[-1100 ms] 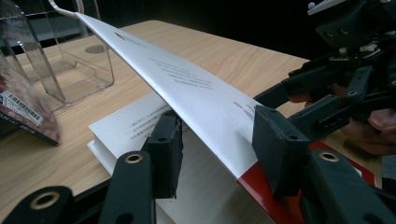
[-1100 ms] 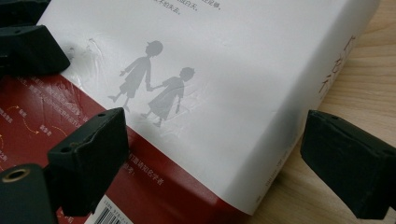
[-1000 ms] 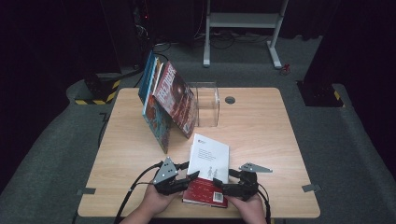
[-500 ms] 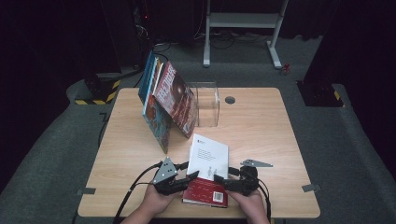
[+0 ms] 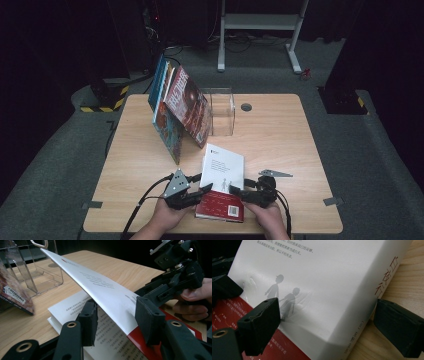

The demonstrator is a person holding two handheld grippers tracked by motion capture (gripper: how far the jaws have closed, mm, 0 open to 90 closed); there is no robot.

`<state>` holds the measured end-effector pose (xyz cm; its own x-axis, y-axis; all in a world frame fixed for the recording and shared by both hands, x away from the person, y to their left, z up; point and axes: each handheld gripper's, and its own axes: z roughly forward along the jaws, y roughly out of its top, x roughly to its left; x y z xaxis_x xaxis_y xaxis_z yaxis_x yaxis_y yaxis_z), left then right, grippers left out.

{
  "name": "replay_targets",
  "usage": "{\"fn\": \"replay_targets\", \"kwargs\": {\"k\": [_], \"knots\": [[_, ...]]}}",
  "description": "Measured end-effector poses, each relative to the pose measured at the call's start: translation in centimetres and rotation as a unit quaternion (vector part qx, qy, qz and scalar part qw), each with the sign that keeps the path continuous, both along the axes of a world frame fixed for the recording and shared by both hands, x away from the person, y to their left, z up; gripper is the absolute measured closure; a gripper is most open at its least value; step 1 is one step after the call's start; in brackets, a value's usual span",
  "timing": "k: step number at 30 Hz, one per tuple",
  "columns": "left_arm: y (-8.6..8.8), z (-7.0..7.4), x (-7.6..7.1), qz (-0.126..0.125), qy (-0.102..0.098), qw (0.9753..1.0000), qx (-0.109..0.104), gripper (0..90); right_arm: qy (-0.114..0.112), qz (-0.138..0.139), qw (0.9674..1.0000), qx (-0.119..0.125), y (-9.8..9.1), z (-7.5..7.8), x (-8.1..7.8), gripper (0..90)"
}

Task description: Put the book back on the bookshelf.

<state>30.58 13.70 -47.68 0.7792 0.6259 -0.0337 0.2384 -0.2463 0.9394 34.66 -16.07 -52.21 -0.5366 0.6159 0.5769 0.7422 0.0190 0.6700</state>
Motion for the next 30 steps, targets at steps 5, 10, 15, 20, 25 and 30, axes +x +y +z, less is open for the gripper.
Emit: {"fn": "replay_targets", "kwargs": {"k": [5, 10, 15, 20, 25, 30], "knots": [[-0.03, 0.08, -0.06, -0.002, -0.004, 1.0000, 0.001, 53.9, 0.008, 0.000, 0.9999, 0.008, -0.13, -0.14, 0.03, 7.1], [-0.06, 0.09, -0.01, -0.002, -0.003, 1.0000, 0.002, 53.9, 0.019, 0.001, 0.9997, 0.016, -0.28, -0.29, 0.07, 7.0], [-0.07, 0.10, -0.06, -0.002, -0.004, 1.0000, 0.002, 53.9, 0.025, 0.004, 0.9995, 0.020, -0.37, -0.40, 0.17, 7.0], [-0.09, 0.17, -0.16, -0.004, -0.009, 0.9999, 0.004, 53.9, 0.026, 0.007, 0.9993, 0.026, -0.46, -0.51, 0.25, 7.0], [-0.14, 0.24, -0.30, -0.005, -0.017, 0.9998, 0.005, 53.9, 0.029, 0.011, 0.9989, 0.033, -0.59, -0.57, 0.26, 6.9], [-0.17, 0.28, -0.38, -0.005, -0.019, 0.9998, 0.005, 53.9, 0.040, 0.012, 0.9982, 0.042, -0.63, -0.64, 0.33, 6.9]]}}
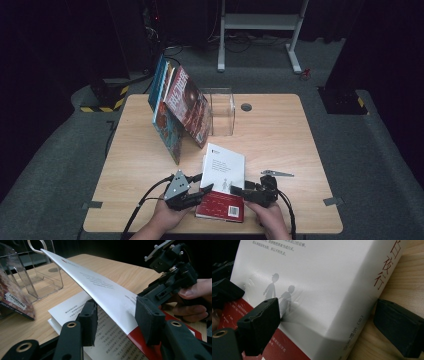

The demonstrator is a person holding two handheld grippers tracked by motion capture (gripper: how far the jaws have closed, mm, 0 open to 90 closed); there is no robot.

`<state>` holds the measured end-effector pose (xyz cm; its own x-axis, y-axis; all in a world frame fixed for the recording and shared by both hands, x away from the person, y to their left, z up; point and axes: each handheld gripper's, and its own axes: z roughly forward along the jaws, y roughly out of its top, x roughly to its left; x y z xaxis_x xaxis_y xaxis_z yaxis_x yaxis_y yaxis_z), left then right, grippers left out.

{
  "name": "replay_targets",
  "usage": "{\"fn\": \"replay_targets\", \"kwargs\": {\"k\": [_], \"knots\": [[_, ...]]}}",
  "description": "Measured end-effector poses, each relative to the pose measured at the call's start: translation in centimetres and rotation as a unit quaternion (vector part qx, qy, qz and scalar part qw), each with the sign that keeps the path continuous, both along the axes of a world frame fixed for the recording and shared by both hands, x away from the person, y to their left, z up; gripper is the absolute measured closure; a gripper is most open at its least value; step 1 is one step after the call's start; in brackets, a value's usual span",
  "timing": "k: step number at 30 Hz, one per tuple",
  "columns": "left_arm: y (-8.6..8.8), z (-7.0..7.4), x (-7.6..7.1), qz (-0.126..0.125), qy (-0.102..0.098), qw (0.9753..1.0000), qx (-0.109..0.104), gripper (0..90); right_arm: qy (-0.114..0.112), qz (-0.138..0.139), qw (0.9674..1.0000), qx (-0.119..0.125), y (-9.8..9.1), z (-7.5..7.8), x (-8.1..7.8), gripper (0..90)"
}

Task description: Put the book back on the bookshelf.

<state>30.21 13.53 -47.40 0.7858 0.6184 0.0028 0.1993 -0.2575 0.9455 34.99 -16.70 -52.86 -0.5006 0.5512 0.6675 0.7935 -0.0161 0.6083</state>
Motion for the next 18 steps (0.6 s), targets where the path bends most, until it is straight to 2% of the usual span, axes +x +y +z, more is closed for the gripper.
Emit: {"fn": "replay_targets", "kwargs": {"k": [9, 13, 18], "knots": [[0.00, 0.00, 0.00, -0.001, -0.002, 1.0000, -0.002, 53.9, 0.020, 0.009, 0.9997, 0.010, -0.09, -0.20, 0.33, 7.1], [0.01, -0.01, -0.07, -0.004, -0.007, 1.0000, -0.001, 53.9, 0.041, 0.020, 0.9987, 0.024, 0.08, -0.24, 0.42, 7.2], [0.08, -0.12, 0.11, -0.006, -0.002, 1.0000, -0.001, 53.9, 0.039, 0.017, 0.9990, 0.015, 0.10, -0.06, 0.34, 7.7]]}}
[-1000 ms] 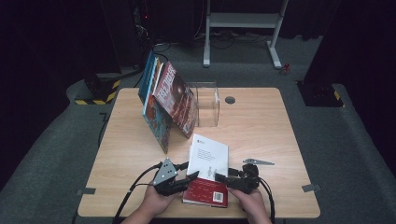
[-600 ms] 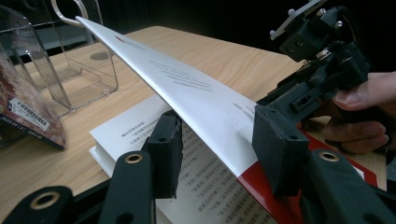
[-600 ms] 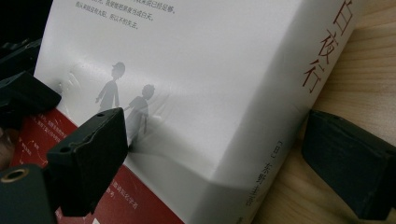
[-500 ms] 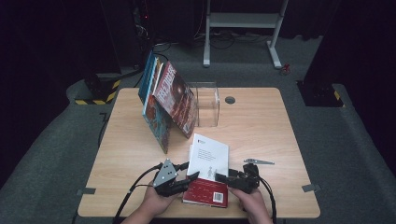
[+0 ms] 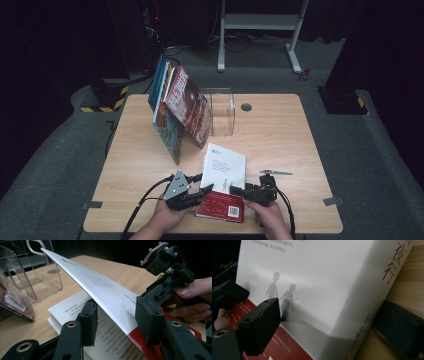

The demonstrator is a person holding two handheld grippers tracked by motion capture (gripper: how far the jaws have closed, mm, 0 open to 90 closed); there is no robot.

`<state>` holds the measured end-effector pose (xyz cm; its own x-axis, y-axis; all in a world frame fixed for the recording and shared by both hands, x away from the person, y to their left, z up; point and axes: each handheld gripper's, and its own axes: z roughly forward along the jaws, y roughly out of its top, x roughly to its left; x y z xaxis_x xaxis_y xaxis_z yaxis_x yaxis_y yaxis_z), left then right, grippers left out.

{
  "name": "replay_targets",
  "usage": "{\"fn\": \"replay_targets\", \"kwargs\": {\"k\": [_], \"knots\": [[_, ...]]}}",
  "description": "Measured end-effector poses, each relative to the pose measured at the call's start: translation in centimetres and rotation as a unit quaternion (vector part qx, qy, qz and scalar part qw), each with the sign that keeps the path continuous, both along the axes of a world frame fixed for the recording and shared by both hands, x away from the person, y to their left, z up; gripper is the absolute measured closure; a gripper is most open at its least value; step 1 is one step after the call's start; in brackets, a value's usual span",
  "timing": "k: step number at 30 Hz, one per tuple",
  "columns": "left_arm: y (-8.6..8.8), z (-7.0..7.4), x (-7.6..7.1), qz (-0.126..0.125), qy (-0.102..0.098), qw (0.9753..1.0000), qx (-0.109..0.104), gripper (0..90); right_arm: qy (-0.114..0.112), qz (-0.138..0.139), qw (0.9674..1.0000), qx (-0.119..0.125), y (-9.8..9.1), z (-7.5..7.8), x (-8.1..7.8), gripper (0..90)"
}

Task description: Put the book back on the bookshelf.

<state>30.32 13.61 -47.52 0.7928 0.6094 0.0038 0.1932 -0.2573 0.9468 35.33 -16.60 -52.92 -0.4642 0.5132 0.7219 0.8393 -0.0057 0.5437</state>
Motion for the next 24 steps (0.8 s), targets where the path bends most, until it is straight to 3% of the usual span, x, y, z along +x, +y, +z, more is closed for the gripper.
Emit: {"fn": "replay_targets", "kwargs": {"k": [24], "knots": [[0.22, -0.23, 0.54, -0.004, 0.016, 0.9999, 0.002, 53.9, -0.011, -0.012, 0.9997, -0.021, -0.08, 0.42, -0.37, 11.3]]}}
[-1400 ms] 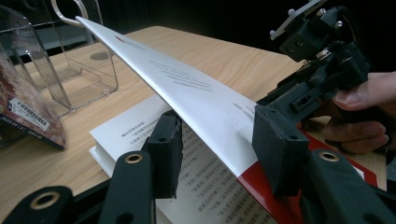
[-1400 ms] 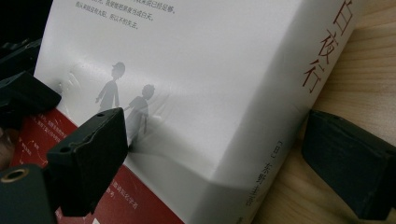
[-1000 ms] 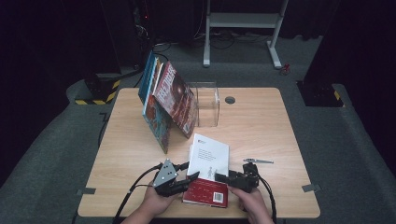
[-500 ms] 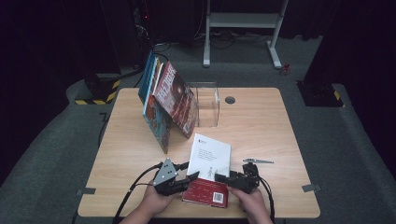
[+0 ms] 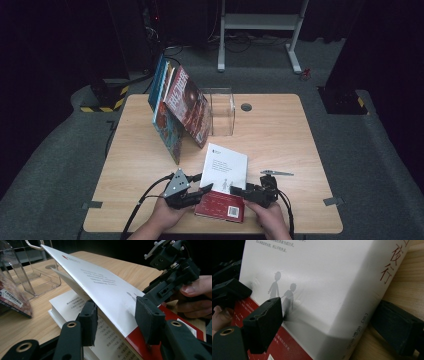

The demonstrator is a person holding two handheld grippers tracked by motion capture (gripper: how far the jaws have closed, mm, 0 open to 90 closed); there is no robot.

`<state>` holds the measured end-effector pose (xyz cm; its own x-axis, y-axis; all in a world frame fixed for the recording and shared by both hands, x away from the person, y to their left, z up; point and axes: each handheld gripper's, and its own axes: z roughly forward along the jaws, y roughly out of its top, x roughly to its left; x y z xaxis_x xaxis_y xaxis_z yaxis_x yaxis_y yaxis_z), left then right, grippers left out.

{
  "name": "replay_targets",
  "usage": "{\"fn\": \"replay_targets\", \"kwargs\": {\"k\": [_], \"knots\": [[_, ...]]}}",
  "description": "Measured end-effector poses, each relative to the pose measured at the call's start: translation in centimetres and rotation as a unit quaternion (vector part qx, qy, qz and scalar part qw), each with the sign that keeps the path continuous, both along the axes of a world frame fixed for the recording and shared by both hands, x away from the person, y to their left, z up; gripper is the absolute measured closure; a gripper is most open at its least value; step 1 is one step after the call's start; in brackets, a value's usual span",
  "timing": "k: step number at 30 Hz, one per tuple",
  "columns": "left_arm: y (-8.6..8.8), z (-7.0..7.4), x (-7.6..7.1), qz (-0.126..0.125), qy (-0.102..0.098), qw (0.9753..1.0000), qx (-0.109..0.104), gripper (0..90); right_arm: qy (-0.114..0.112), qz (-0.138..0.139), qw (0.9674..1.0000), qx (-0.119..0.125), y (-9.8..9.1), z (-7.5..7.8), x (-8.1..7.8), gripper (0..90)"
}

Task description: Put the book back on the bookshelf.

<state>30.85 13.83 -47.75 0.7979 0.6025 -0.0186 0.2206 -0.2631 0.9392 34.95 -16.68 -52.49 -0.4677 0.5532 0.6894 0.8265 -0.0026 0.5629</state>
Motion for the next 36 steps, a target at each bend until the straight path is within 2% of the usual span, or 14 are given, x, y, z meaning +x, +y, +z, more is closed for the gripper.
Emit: {"fn": "replay_targets", "kwargs": {"k": [11, 15, 19, 22, 25, 28, 32, 36], "knots": [[0.4, -0.2, 0.3, 0.002, 0.005, 1.0000, -0.002, 54.0, -0.018, -0.014, 0.9997, -0.006, -0.2, 0.5, -0.4, 18.0], [0.5, -0.3, 0.3, 0.006, 0.007, 1.0000, -0.002, 54.1, -0.037, -0.021, 0.9991, -0.009, -0.3, 0.8, -0.6, 21.9], [0.6, -0.4, 0.6, 0.013, 0.014, 0.9998, 0.000, 53.9, -0.068, -0.032, 0.9970, -0.019, -0.3, 1.5, -1.1, 26.0], [0.7, -0.6, 0.7, 0.019, 0.019, 0.9996, 0.000, 53.9, -0.116, -0.035, 0.9915, -0.045, 0.0, 2.2, -1.6, 28.0], [0.7, -0.6, 0.8, 0.023, 0.019, 0.9995, 0.003, 53.9, -0.149, -0.045, 0.9868, -0.044, -0.1, 2.7, -2.1, 33.2], [0.6, -0.6, 0.7, 0.027, 0.010, 0.9996, 0.006, 53.9, -0.180, -0.052, 0.9810, -0.050, -0.1, 3.2, -2.5, 35.3], [0.5, -0.6, 0.6, 0.029, 0.008, 0.9995, 0.006, 53.9, -0.193, -0.056, 0.9782, -0.053, -0.1, 3.4, -2.8, 35.8], [0.4, -0.5, 0.5, 0.033, -0.001, 0.9994, 0.007, 53.9, -0.214, -0.056, 0.9733, -0.061, 0.0, 3.6, -3.0, 36.0]]}}
